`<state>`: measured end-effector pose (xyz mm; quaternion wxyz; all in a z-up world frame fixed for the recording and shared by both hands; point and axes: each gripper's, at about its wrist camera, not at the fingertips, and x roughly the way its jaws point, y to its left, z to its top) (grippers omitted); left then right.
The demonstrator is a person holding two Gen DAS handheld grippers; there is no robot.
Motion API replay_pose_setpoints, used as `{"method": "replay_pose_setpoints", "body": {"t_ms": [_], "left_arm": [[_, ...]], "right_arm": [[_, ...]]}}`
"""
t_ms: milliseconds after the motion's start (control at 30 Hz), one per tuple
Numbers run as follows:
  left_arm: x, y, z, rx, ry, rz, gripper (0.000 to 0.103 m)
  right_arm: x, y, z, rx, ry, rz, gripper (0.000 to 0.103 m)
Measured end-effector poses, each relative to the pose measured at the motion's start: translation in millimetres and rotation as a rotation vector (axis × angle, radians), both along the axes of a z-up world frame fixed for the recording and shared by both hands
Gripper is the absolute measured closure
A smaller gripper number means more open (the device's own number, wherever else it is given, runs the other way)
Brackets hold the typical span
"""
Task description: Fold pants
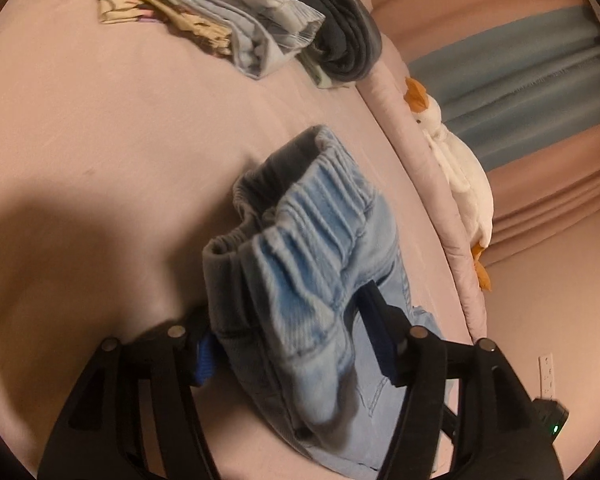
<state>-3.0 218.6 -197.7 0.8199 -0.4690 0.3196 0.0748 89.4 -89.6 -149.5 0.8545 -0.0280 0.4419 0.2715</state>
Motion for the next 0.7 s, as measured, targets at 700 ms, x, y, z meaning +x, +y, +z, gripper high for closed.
{"method": "replay_pose_setpoints", "body": {"t_ms": [700], "left_arm": [[-17.5, -29.6, 55.3, 0.194, -0.082, -0.137, 0.079]], "right_arm": [[67.4, 71.6, -21.6, -0.061, 0.095, 0.039, 0.085]]}}
